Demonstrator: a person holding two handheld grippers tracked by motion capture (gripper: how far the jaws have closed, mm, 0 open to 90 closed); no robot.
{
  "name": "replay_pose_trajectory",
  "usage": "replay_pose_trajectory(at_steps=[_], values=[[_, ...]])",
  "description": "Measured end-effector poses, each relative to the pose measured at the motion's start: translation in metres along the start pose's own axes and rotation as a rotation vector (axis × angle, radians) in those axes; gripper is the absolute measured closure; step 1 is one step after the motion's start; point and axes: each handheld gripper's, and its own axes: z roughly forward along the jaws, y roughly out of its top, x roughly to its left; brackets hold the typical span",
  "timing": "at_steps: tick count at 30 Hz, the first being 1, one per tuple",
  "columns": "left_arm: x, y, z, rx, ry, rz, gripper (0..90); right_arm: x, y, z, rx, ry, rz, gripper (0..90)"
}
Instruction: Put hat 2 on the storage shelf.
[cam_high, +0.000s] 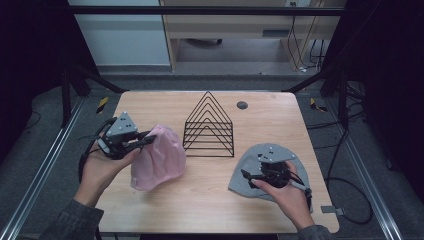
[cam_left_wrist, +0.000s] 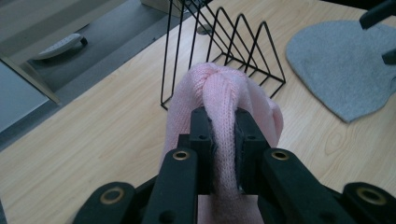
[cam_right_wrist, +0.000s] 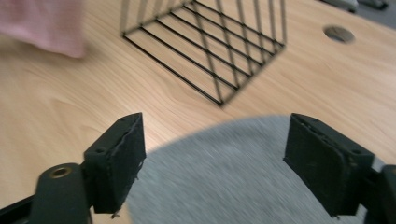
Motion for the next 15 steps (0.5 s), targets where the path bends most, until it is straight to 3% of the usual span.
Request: replay_pose_trajectory(at_steps=[8, 15], values=[[0.009, 0.027, -0.008, -0.059, -0.036, -0.029, 80.3, 0.035, 0.035, -0.001, -0.035, 0.087, -0.077, 33.5], [0.009, 0.048, -0.016, -0.074, -0.039, 0.002, 80.2, 0.057, 0.056, 0.007, -0.060, 0.145, -0.119, 43.0]])
